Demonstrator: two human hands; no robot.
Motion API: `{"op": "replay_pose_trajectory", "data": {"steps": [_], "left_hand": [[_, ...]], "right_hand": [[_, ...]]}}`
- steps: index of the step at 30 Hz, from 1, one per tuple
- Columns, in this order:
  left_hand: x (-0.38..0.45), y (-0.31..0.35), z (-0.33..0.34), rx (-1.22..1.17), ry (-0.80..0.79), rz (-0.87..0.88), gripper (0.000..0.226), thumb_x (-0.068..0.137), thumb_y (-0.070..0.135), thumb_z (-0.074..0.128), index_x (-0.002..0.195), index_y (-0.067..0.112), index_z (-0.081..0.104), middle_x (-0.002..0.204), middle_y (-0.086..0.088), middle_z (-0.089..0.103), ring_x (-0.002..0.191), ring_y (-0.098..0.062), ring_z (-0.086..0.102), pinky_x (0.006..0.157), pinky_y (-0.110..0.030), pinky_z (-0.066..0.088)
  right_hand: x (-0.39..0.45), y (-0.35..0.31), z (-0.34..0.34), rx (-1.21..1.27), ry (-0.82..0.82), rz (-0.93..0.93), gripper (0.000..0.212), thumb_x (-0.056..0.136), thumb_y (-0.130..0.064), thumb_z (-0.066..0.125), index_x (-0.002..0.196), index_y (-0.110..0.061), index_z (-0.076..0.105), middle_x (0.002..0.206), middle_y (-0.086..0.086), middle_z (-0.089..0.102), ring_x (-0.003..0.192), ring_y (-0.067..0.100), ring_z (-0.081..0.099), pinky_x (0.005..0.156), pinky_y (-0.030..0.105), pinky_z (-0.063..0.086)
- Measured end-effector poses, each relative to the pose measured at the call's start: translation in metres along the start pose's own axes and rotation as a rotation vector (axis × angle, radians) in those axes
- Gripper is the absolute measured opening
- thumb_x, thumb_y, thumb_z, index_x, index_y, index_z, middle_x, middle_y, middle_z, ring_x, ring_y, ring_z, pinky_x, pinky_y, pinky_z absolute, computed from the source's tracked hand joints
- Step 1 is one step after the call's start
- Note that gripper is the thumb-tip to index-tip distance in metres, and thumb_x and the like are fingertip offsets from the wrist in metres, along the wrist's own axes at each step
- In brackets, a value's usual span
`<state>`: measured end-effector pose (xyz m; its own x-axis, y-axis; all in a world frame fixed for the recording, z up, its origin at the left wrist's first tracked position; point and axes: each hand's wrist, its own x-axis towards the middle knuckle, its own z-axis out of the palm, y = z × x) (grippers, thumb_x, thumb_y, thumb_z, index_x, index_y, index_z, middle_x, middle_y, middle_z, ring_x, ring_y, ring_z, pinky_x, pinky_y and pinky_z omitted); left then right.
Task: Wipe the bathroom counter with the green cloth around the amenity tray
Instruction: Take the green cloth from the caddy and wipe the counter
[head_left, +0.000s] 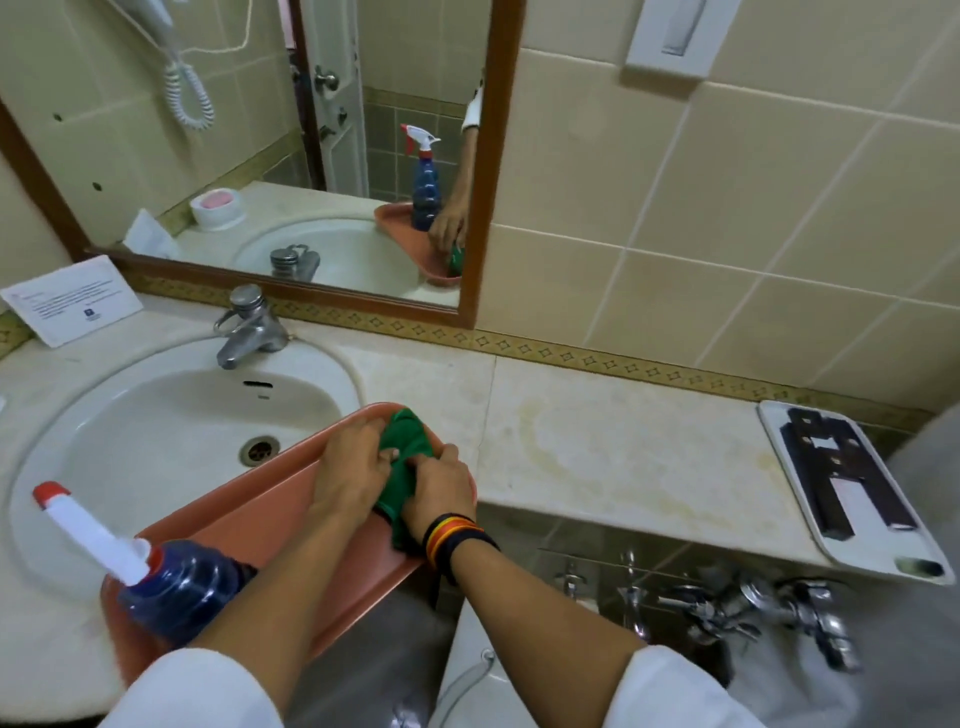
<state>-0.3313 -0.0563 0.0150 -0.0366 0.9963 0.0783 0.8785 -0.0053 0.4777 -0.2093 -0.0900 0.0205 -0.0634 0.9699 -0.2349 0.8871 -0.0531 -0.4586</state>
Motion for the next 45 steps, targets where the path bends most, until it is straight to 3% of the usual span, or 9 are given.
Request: {"op": "replay_pose_trajectory", "data": {"steps": [7,12,14,17,21,27,31,38,45], "left_hand": [[0.029,0.121,0.021,-0.153,-0.049,0.349,0.031,0.095,0.028,0.07,0.121,0.013,0.072,0.106,-0.005,0.069,0.1,-0.022,0.062,0.085,-0.032,0.046],[0.014,0.202,0.1,-0.094,-0.219,0.335,0.028,0.1,0.016,0.06,0.125,0.016,0.073,0.119,-0.006,0.073,0.109,-0.023,0.067,0.097,-0.04,0.055],[0.006,0.205,0.117,-0.105,-0.175,0.332,0.03,0.103,0.018,0.054,0.128,0.016,0.071,0.124,-0.005,0.074,0.113,-0.021,0.067,0.1,-0.038,0.054],[0.003,0.193,0.128,-0.119,-0.065,0.298,0.037,0.107,0.02,0.05,0.141,0.016,0.063,0.14,-0.006,0.067,0.128,-0.02,0.061,0.112,-0.034,0.047],[0.005,0.196,0.151,-0.068,-0.057,0.325,0.045,0.109,0.022,0.045,0.153,0.016,0.051,0.157,-0.007,0.053,0.146,-0.022,0.048,0.123,-0.035,0.034],[-0.006,0.255,0.22,-0.004,-0.223,0.376,0.058,0.112,0.035,0.026,0.165,0.011,0.024,0.174,-0.007,0.019,0.163,-0.02,0.013,0.133,-0.038,0.009],[-0.003,0.257,0.239,0.012,-0.196,0.333,0.06,0.11,0.038,0.026,0.164,0.01,0.027,0.173,-0.006,0.021,0.162,-0.018,0.015,0.133,-0.037,0.008],[-0.001,0.26,0.239,0.017,-0.212,0.332,0.059,0.108,0.033,0.024,0.163,0.011,0.032,0.172,-0.005,0.025,0.162,-0.016,0.017,0.133,-0.039,0.013],[0.0,0.256,0.244,0.005,-0.179,0.339,0.058,0.106,0.029,0.029,0.159,0.009,0.039,0.169,-0.008,0.034,0.159,-0.02,0.026,0.132,-0.041,0.018]], "right_hand": [[-0.037,0.113,-0.074,0.211,0.418,0.048,0.059,0.081,-0.01,0.06,0.14,-0.015,0.06,0.137,0.008,0.04,0.118,0.029,0.053,0.104,0.035,0.05],[-0.041,0.202,-0.078,-0.141,0.24,0.243,0.042,0.092,-0.033,0.056,0.13,-0.016,0.063,0.143,0.012,0.044,0.132,0.034,0.041,0.108,0.044,0.041],[-0.027,0.224,-0.067,-0.214,0.211,0.126,0.06,0.099,-0.045,0.041,0.15,-0.013,0.045,0.165,0.013,0.028,0.154,0.034,0.019,0.122,0.053,0.021],[0.0,0.236,-0.051,-0.259,0.146,-0.096,0.072,0.105,-0.05,0.021,0.164,-0.012,0.006,0.173,0.007,0.002,0.16,0.023,-0.002,0.128,0.051,-0.001],[0.003,0.256,-0.047,-0.279,0.142,-0.08,0.072,0.105,-0.049,0.02,0.164,-0.009,0.008,0.173,0.008,0.006,0.16,0.022,0.002,0.128,0.049,-0.001],[-0.081,0.365,-0.074,-0.191,0.375,0.32,0.069,0.105,-0.048,0.02,0.161,-0.008,0.019,0.169,0.013,0.022,0.157,0.027,0.02,0.128,0.047,0.011],[-0.077,0.416,-0.104,-0.201,0.331,0.416,0.071,0.104,-0.048,0.009,0.162,-0.007,0.011,0.171,0.013,0.015,0.158,0.027,0.013,0.126,0.041,0.002],[0.041,0.454,-0.157,-0.194,0.365,0.369,0.067,0.106,-0.04,0.017,0.162,-0.004,0.014,0.171,0.015,0.016,0.158,0.027,0.015,0.129,0.043,0.008],[0.095,0.408,-0.146,-0.205,0.356,0.318,0.064,0.106,-0.036,0.018,0.162,-0.004,0.017,0.17,0.015,0.018,0.158,0.029,0.015,0.128,0.047,0.012]]}}
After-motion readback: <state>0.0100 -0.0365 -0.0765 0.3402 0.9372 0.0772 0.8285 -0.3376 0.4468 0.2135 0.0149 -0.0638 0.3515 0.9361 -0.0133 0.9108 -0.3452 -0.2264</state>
